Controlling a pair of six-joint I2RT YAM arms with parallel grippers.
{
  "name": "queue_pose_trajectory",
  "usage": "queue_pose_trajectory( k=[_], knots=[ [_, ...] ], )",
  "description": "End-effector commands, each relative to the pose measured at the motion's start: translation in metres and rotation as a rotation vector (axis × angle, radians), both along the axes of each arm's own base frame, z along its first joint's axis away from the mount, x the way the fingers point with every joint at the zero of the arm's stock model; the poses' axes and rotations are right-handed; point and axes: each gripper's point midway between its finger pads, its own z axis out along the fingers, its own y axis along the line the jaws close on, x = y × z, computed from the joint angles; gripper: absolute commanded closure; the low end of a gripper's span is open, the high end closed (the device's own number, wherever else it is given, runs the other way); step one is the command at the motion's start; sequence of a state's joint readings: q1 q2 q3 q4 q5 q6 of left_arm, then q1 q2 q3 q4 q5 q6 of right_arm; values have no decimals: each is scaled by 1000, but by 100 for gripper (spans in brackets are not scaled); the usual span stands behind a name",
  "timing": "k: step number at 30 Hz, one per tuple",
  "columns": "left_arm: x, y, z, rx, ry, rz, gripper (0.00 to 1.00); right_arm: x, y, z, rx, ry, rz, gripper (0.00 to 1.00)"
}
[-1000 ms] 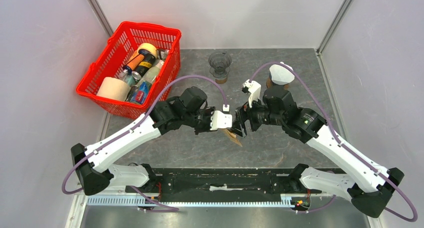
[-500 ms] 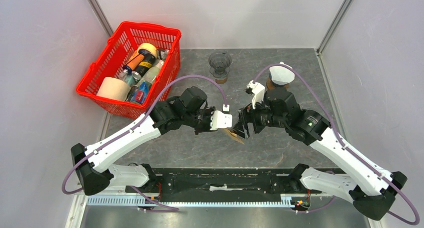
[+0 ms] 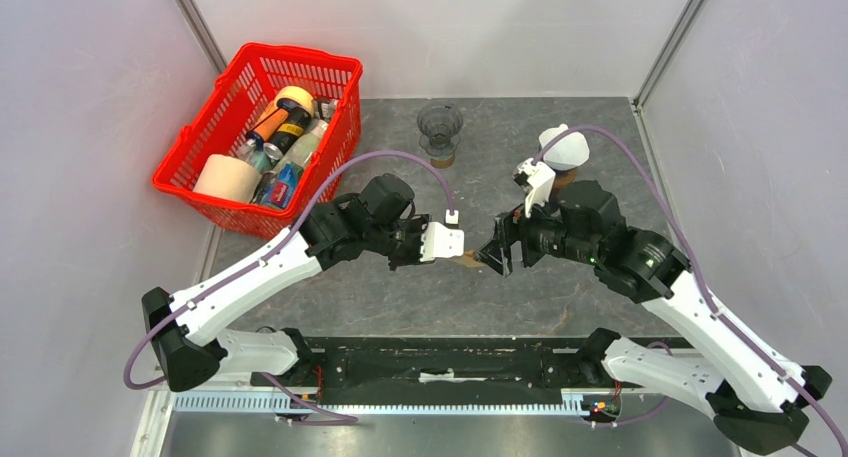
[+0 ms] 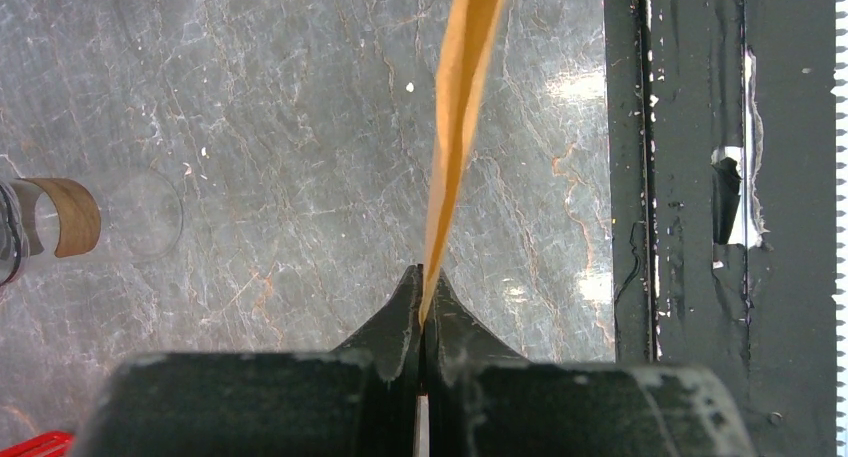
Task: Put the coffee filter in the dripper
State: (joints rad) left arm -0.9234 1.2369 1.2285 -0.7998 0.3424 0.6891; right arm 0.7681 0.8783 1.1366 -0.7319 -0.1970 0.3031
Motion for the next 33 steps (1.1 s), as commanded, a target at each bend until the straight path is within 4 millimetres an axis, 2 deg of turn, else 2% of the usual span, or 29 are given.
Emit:
queue_pose_trajectory(
  k=[1,3,6,10,12,17,20,25,28,33],
  knots=[
    [-2,-3,12,-27,-24,-22,98,8,0,1,-45,-18,-5,10],
    [-2,-3,12,-27,-23,-22,98,12,-1,1,-53,-22,-19,10],
    [-2,-3,10,-21,-20,-23,98,17,2,14,-8,-49,-48,10],
    [0,-4,7,-12,-14,-20,98,10,15,34,94,-70,12,9],
    [1,-4,6,-7,-15,-14,98,11,15,38,105,-79,9,9],
    [0,-5,8,-16,-17,-21,98,22,13,23,44,-57,-35,9],
    [1,-5,8,-14,-17,-18,98,19,16,15,28,-32,-12,9],
    [2,-5,6,-6,-15,-9,98,8,19,21,57,-38,49,9],
    [2,-5,7,-8,-16,-9,98,8,17,20,52,-44,43,9],
    [2,-5,10,-17,-18,-9,98,12,13,4,4,-23,19,9]
  ],
)
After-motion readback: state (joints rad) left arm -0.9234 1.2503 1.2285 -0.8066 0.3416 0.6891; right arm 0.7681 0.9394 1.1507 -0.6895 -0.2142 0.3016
